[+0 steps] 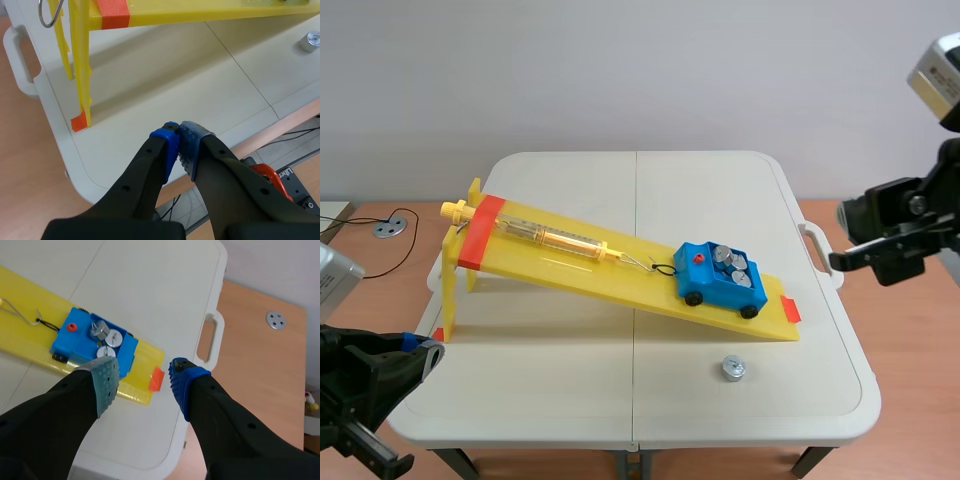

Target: Place the four metal weights on the blue cart on the ramp.

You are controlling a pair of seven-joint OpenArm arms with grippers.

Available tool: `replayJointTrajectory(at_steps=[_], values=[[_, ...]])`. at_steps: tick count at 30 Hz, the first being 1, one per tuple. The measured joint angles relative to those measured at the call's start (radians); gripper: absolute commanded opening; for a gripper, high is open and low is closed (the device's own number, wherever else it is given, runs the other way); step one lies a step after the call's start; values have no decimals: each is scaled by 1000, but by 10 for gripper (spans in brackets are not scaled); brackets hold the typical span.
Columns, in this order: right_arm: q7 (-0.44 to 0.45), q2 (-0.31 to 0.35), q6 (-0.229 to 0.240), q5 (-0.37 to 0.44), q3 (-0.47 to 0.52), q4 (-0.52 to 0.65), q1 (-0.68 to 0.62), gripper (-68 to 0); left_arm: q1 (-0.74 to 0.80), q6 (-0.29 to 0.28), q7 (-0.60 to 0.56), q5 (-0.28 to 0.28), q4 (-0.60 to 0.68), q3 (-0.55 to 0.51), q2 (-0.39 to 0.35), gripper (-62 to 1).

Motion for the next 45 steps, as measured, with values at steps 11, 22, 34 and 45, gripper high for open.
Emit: replayJointTrajectory(at_steps=[11, 22, 34, 45], values=[[36, 16, 99, 21, 7, -88, -65, -427, 0, 0, 0, 0, 0, 0, 0, -579], [161, -13, 117, -141, -210, -472, 69, -426, 0, 0, 0, 0, 0, 0, 0, -579], [217, -110, 115, -235, -350, -632, 201, -427, 0, 0, 0, 0, 0, 0, 0, -579], [260, -123, 89, -276, -368, -702, 220, -427, 0, 0, 0, 0, 0, 0, 0, -579]])
